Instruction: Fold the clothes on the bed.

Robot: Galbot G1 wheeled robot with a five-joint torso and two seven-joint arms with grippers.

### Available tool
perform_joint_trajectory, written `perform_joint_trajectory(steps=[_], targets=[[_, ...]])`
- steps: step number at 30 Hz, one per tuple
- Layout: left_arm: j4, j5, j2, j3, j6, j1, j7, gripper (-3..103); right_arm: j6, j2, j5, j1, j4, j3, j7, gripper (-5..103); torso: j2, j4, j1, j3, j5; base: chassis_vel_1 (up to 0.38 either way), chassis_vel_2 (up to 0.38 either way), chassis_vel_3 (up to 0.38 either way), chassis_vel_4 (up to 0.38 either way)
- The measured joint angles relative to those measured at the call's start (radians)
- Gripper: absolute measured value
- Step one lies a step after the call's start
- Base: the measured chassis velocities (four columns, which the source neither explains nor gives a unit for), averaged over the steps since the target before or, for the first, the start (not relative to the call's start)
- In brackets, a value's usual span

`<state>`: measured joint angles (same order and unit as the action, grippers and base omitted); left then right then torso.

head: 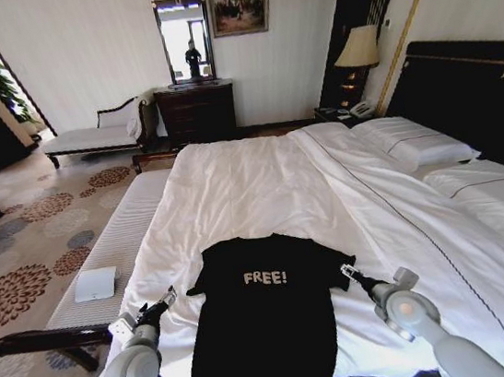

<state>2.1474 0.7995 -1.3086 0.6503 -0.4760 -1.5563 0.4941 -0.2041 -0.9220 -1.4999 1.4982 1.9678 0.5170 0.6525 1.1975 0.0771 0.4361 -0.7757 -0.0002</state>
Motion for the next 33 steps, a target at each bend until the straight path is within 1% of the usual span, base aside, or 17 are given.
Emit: perform_joint_trajectory(steps=[5, 6, 7, 10, 11, 12, 13, 17, 19, 23, 24, 25, 26, 27, 28, 32, 33], targets=[[-0.005, -0.004, -0.003, -0.006, 0.008, -0.004, -0.001, 100, 0.000, -0.039, 0.014, 0.042, 0.016, 0.001, -0.004, 100, 0.000, 0.0000, 0.000, 0.000, 0.0001, 0.000, 0.000, 0.000, 0.000], [-0.005, -0.004, -0.004, -0.007, 0.008, -0.003, -0.001, 100, 0.001, -0.045, 0.016, 0.045, 0.016, 0.001, -0.007, 102, 0.000, 0.0000, 0.000, 0.000, 0.0001, 0.000, 0.000, 0.000, 0.000], [-0.005, -0.004, -0.004, -0.007, 0.008, -0.003, -0.001, 100, 0.001, -0.045, 0.016, 0.045, 0.016, 0.001, -0.007, 102, 0.000, 0.0000, 0.000, 0.000, 0.0001, 0.000, 0.000, 0.000, 0.000], [-0.004, -0.005, -0.004, -0.011, 0.008, 0.001, -0.001, 100, 0.010, -0.064, 0.026, 0.047, 0.006, 0.002, -0.020, 88, 0.000, 0.0000, 0.000, 0.000, 0.0000, 0.000, 0.000, 0.000, 0.000], [-0.002, -0.005, -0.003, -0.012, 0.008, 0.001, 0.000, 100, 0.013, -0.069, 0.027, 0.045, -0.001, 0.002, -0.024, 88, 0.000, 0.0001, 0.000, 0.000, 0.0001, 0.000, 0.000, 0.000, 0.000], [-0.001, -0.005, -0.002, -0.012, 0.008, 0.001, 0.000, 100, 0.014, -0.072, 0.028, 0.042, -0.006, 0.002, -0.026, 83, 0.000, 0.0001, 0.000, 0.000, 0.0002, 0.000, 0.000, 0.000, 0.000], [-0.001, -0.005, -0.002, -0.012, 0.008, 0.001, 0.000, 100, 0.014, -0.072, 0.028, 0.042, -0.006, 0.002, -0.026, 83, 0.000, 0.0001, 0.000, 0.000, 0.0002, 0.000, 0.000, 0.000, 0.000], [0.008, -0.006, 0.003, -0.007, 0.007, -0.004, 0.002, 100, 0.023, -0.085, 0.032, 0.018, -0.030, -0.004, -0.029, 61, 0.000, 0.0000, 0.000, 0.000, 0.0001, 0.000, 0.000, 0.000, 0.000], [0.009, -0.006, 0.003, -0.006, 0.007, -0.005, 0.002, 100, 0.024, -0.086, 0.034, 0.016, -0.031, -0.006, -0.029, 61, 0.000, 0.0000, 0.000, 0.000, 0.0002, 0.000, 0.000, 0.000, 0.000], [0.012, -0.006, 0.003, 0.001, 0.008, -0.010, 0.002, 100, 0.028, -0.087, 0.039, 0.016, -0.025, -0.010, -0.029, 40, 0.000, 0.0000, 0.000, 0.000, 0.0001, 0.000, 0.000, 0.000, 0.000], [0.012, -0.006, 0.003, 0.001, 0.008, -0.010, 0.002, 100, 0.028, -0.087, 0.039, 0.016, -0.025, -0.010, -0.029, 40, 0.000, 0.0000, 0.000, 0.000, 0.0001, 0.000, 0.000, 0.000, 0.000], [0.013, -0.006, 0.001, 0.002, 0.010, -0.013, 0.002, 100, 0.029, -0.087, 0.043, 0.019, -0.020, -0.011, -0.029, 34, 0.000, 0.0000, 0.000, 0.000, 0.0001, 0.000, 0.000, 0.000, 0.000], [0.013, -0.007, -0.002, 0.002, 0.012, -0.016, 0.003, 100, 0.030, -0.087, 0.045, 0.022, -0.018, -0.011, -0.030, 34, 0.000, 0.0000, 0.000, 0.000, 0.0001, 0.000, 0.000, 0.000, 0.000], [0.013, -0.008, -0.004, 0.001, 0.013, -0.017, 0.003, 100, 0.030, -0.087, 0.047, 0.024, -0.016, -0.011, -0.031, 28, 0.000, 0.0000, 0.000, 0.000, 0.0001, 0.000, 0.000, 0.000, 0.000], [0.013, -0.008, -0.004, 0.001, 0.013, -0.017, 0.003, 100, 0.030, -0.087, 0.047, 0.024, -0.016, -0.011, -0.031, 28, 0.000, 0.0000, 0.000, 0.000, 0.0001, 0.000, 0.000, 0.000, 0.000], [0.016, -0.015, -0.010, -0.003, 0.016, -0.021, 0.003, 100, 0.032, -0.085, 0.058, 0.036, -0.011, -0.006, -0.038, 7, 0.000, 0.0000, 0.000, 0.000, 0.0001, 0.000, 0.000, 0.000, 0.000], [0.016, -0.015, -0.010, -0.003, 0.016, -0.021, 0.003, 100, 0.032, -0.085, 0.058, 0.036, -0.011, -0.006, -0.038, 7, 0.000, 0.0000, 0.000, 0.000, 0.0001, 0.000, 0.000, 0.000, 0.000]])
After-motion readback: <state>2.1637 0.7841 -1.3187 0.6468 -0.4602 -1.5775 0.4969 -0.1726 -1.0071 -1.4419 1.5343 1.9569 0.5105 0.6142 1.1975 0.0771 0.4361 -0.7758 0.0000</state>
